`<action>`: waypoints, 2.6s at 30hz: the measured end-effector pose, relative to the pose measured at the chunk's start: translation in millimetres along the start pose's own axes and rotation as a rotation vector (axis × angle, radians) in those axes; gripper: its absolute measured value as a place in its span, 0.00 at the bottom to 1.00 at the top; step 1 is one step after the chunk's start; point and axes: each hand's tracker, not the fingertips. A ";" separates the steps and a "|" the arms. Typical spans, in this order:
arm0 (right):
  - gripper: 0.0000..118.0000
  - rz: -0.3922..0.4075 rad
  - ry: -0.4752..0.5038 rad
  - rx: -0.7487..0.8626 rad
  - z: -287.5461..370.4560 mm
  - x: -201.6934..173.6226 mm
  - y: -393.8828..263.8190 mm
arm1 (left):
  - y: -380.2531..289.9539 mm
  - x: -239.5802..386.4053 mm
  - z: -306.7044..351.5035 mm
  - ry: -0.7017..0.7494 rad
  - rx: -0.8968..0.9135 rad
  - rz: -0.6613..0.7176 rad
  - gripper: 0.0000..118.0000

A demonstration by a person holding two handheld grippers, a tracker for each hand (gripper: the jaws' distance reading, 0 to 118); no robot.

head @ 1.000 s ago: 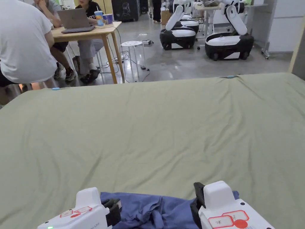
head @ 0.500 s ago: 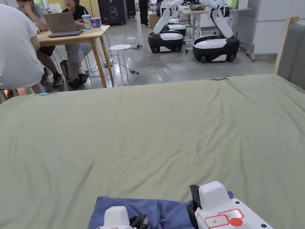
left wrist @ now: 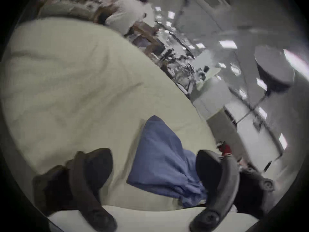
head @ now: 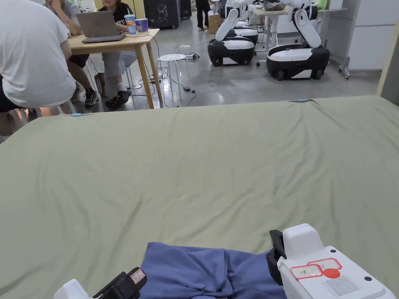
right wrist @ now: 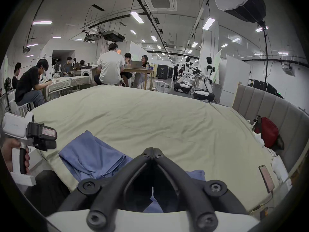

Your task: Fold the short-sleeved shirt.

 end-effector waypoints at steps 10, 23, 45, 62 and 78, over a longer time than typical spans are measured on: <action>0.00 0.003 -0.001 -0.010 -1.8 0.1 0.5 | -37.8 -12.4 -85.6 -0.173 -0.142 0.347 0.17; 0.00 -0.005 -0.024 -0.021 2.8 12.9 -1.2 | 54.9 30.7 -3.0 0.243 0.219 -0.484 0.12; 0.00 -0.033 0.007 0.008 6.9 15.6 -3.0 | -97.8 183.9 -47.7 0.044 -0.075 -1.131 0.76; 0.00 -0.016 -0.011 0.012 5.8 10.1 -2.9 | -91.2 137.4 -104.1 -0.134 -0.326 -0.482 0.00; 0.00 -0.056 0.251 -0.263 -78.7 -57.3 -19.9 | -39.3 100.9 -33.6 -0.098 -0.184 -0.487 0.05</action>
